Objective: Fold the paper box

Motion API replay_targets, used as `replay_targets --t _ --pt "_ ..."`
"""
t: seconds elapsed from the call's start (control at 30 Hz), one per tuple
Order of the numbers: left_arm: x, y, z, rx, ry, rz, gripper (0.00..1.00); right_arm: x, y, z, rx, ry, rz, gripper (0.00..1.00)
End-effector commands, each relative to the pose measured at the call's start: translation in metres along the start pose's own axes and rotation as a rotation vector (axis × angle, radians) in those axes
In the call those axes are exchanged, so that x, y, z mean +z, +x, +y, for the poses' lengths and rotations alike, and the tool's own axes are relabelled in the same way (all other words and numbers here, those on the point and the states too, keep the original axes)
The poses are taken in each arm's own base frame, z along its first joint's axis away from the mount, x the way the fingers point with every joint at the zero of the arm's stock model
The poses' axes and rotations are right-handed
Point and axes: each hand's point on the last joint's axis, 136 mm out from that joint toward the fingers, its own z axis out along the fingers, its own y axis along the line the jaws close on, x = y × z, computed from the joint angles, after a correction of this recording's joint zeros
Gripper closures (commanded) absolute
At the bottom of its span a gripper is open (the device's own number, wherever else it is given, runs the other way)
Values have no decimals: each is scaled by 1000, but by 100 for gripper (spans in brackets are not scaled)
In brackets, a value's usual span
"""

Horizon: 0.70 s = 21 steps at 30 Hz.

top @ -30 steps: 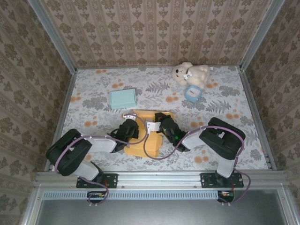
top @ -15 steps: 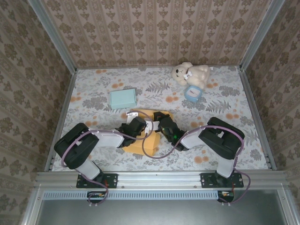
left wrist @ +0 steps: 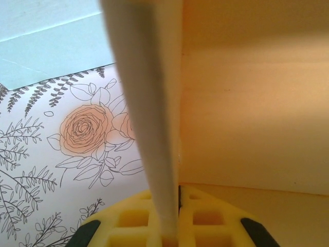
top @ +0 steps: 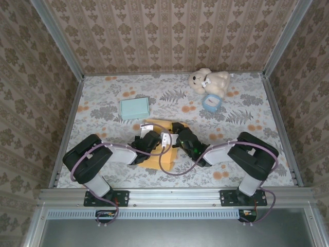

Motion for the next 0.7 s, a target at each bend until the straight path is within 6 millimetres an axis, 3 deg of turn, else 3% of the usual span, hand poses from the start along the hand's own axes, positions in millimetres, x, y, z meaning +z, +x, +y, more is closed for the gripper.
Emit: replay_targets --t 0.0,0.2,0.3,0.5,0.67 --pt "2 17 9 50 -16 22 99 -17 -20 -1 133 -83 -78 56" --pt "-2 11 4 25 34 -19 100 -46 -18 -10 228 -118 -66 49" --pt "-4 7 0 16 66 -48 100 -67 -19 -29 342 -114 -55 48" --pt "-19 0 -9 -15 196 -134 100 -99 -16 -80 748 -32 27 53" --pt "-35 -5 -21 -3 329 -215 100 -110 -12 -95 1074 -6 104 56"
